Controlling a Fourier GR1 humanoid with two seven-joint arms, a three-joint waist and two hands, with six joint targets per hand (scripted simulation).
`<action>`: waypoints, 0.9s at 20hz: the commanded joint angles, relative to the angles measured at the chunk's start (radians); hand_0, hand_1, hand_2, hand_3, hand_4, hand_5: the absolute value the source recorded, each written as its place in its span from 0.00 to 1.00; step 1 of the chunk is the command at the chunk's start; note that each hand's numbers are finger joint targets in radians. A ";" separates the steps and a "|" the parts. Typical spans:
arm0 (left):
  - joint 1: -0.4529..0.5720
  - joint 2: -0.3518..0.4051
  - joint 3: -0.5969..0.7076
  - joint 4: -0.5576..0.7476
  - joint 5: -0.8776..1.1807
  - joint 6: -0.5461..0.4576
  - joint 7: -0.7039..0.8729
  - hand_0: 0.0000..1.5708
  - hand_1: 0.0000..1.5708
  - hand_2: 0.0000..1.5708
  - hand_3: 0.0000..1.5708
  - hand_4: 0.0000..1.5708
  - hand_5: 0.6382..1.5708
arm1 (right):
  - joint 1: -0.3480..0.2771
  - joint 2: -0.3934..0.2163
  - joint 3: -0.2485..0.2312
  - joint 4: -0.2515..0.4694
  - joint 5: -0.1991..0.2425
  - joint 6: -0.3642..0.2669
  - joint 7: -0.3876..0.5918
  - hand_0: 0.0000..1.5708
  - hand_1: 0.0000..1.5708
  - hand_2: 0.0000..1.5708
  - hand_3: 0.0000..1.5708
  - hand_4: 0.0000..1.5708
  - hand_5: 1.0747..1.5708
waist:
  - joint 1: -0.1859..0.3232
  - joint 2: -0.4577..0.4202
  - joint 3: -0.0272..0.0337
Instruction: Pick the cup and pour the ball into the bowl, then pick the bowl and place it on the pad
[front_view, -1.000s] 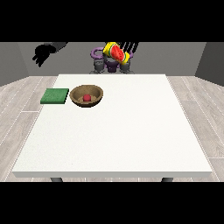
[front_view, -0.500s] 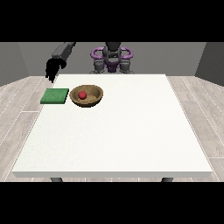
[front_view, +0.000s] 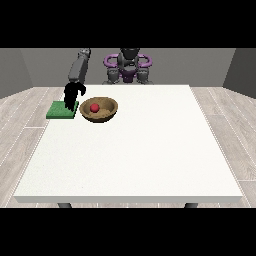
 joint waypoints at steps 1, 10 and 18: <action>0.066 0.077 0.048 -0.020 0.057 -0.079 -0.032 0.00 0.00 0.00 0.00 0.62 0.98 | 0.000 0.017 0.021 0.084 0.017 0.047 -0.089 0.00 0.00 0.00 0.00 0.41 0.98 | -0.018 0.034 0.0006; 0.059 0.173 0.110 -0.095 0.146 -0.099 -0.001 0.00 0.00 0.00 0.00 0.64 0.96 | -0.140 -0.027 0.001 0.284 0.016 0.057 -0.211 0.00 0.00 0.00 0.00 0.33 0.97 | -0.028 0.138 0.0014; 0.109 0.204 0.121 -0.157 0.207 -0.134 0.035 0.00 0.00 0.00 0.00 0.65 0.97 | -0.187 -0.026 0.001 0.350 0.023 0.040 -0.280 0.00 0.00 0.00 0.00 0.29 0.95 | -0.003 0.165 0.0011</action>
